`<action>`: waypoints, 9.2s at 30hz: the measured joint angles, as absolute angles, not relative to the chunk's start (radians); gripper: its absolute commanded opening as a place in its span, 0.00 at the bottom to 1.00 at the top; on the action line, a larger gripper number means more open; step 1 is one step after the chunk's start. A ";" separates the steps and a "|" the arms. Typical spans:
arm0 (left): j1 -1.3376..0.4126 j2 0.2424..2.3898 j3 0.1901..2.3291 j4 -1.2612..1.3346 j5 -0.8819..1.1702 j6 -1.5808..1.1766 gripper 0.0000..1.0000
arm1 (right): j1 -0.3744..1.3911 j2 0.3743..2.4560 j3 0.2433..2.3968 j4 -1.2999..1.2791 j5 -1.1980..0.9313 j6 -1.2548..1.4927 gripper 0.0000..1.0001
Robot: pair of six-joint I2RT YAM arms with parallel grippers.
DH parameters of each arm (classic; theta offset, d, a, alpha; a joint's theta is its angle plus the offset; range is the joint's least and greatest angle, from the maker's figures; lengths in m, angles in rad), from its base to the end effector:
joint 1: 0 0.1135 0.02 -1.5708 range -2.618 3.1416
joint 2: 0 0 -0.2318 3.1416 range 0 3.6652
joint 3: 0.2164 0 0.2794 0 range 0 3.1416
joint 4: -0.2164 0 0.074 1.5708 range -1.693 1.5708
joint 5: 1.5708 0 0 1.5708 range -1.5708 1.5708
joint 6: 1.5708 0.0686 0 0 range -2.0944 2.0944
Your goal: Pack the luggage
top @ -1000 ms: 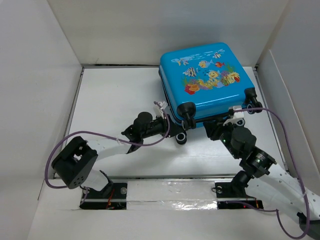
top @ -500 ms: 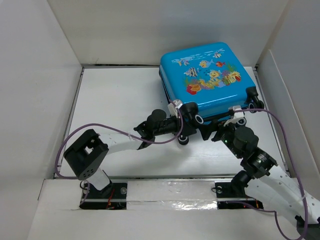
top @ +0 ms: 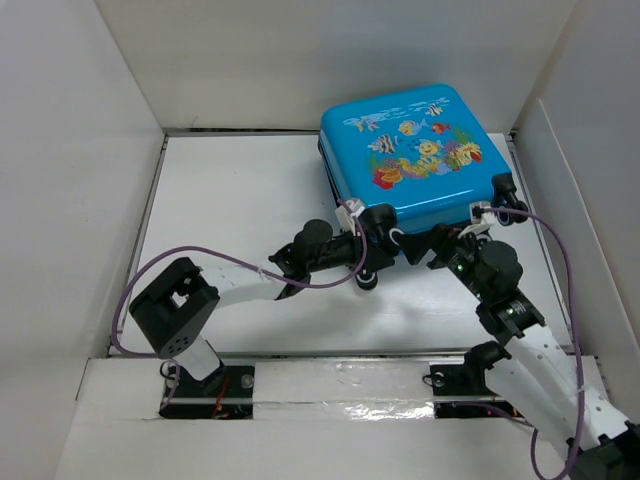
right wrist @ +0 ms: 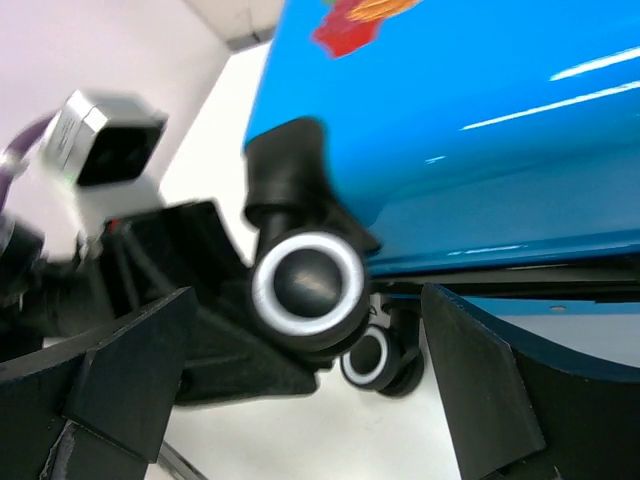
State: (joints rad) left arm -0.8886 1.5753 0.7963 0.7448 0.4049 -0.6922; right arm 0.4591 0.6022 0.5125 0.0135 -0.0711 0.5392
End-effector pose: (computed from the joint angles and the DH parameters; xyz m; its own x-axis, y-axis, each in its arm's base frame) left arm 0.2277 -0.3231 0.1916 -0.6304 -0.1544 -0.7608 0.7266 0.2278 -0.6482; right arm 0.2203 0.1143 0.2693 -0.3181 0.4141 -0.8528 -0.3988 0.7577 0.5166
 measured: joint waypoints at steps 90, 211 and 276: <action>-0.894 1.634 0.689 0.809 -0.006 -0.533 0.47 | 0.225 1.040 0.371 0.681 -0.741 0.869 0.92; -0.991 1.641 0.606 1.017 -0.285 -0.480 0.00 | 0.775 1.123 0.868 -0.211 0.341 0.332 0.33; -0.707 1.674 0.743 0.813 -0.143 -0.388 0.53 | 0.870 1.236 0.971 -0.363 0.466 0.262 0.03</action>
